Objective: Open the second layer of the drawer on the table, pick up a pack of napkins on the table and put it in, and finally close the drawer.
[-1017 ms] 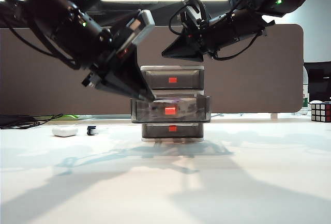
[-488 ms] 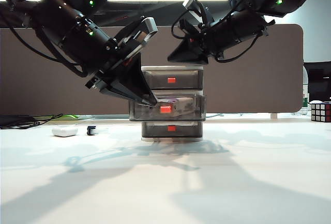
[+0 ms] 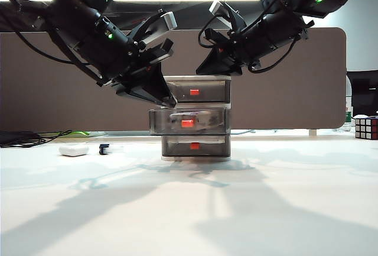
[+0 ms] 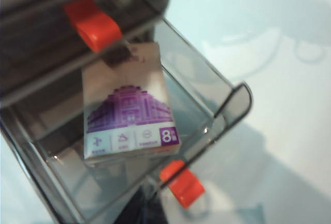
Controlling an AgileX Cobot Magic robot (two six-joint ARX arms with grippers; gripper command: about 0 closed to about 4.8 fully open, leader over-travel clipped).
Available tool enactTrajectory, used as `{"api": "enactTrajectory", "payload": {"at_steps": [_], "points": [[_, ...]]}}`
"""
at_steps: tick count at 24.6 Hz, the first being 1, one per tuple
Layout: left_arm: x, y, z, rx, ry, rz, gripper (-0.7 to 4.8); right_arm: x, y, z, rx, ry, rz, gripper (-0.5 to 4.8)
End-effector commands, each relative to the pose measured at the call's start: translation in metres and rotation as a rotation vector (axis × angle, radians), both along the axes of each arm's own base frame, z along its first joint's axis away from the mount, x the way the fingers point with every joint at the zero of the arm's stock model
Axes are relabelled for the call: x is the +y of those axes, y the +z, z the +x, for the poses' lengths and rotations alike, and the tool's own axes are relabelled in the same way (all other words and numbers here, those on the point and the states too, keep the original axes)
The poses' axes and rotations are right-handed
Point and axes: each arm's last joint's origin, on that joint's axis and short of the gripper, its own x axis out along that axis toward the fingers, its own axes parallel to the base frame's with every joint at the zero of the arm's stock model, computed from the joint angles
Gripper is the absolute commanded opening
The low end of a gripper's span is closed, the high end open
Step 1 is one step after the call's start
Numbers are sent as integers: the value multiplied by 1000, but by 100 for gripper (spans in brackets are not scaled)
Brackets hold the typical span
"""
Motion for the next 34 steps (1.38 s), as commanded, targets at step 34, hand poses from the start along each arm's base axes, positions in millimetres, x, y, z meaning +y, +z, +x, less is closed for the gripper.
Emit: {"api": "enactTrajectory", "payload": {"at_steps": [34], "points": [[-15,-44,43,-194,144,-58,-6,-1,-17,-3,65,32,-101,-5]]}}
